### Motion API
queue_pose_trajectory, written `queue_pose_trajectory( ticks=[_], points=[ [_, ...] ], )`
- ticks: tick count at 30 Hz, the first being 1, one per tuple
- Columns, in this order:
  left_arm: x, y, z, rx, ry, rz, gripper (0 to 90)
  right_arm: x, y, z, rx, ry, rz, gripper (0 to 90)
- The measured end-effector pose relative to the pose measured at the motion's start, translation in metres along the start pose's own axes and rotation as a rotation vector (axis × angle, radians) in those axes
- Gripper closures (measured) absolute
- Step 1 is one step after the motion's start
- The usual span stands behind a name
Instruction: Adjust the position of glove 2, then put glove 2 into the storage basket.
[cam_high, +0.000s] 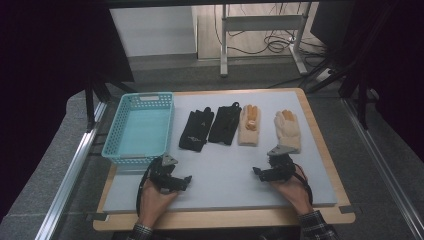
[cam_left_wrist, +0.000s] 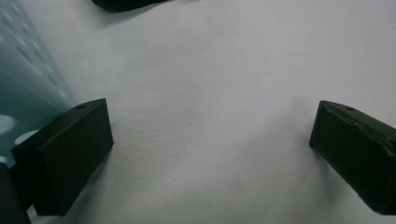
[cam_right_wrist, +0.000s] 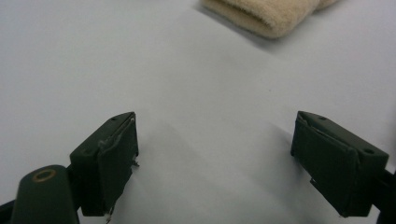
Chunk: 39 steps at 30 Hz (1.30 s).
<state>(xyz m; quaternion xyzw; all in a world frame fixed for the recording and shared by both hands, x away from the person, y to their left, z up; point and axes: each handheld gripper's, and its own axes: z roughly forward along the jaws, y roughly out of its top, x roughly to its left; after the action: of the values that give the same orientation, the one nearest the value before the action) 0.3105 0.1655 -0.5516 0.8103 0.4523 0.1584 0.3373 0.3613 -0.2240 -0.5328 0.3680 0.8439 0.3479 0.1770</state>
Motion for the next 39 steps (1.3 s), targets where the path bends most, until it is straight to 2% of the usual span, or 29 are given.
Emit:
queue_pose_trajectory(
  ticks=[14,21,22,27,33,35,36,39],
  points=[
    [0.000,0.000,0.000,0.000,-0.001,0.000,0.0,0.001,0.002,-0.001,0.001,-0.007,0.025,15.5],
    [0.000,0.000,0.000,-0.001,0.000,-0.001,0.0,-0.001,0.010,-0.004,-0.026,0.001,0.035,16.6],
    [0.000,0.000,0.000,-0.001,0.000,-0.001,0.0,0.000,0.014,-0.004,-0.036,0.015,0.036,16.8],
    [0.000,0.000,0.000,-0.001,0.000,-0.001,0.0,0.002,0.025,0.000,-0.034,0.018,0.027,17.0],
    [0.000,0.000,0.000,-0.002,0.000,0.000,0.0,0.003,0.055,0.013,-0.027,0.047,0.017,18.2],
    [0.000,0.000,0.000,-0.002,0.001,0.000,0.0,0.002,0.059,0.016,-0.032,0.052,0.018,19.1],
    [0.000,0.000,0.000,-0.002,0.000,0.000,0.0,0.001,0.068,0.021,-0.036,0.064,0.018,20.4],
    [0.000,0.000,0.000,-0.002,0.001,0.000,0.0,0.000,0.076,0.026,-0.034,0.064,0.015,21.3]
  ],
)
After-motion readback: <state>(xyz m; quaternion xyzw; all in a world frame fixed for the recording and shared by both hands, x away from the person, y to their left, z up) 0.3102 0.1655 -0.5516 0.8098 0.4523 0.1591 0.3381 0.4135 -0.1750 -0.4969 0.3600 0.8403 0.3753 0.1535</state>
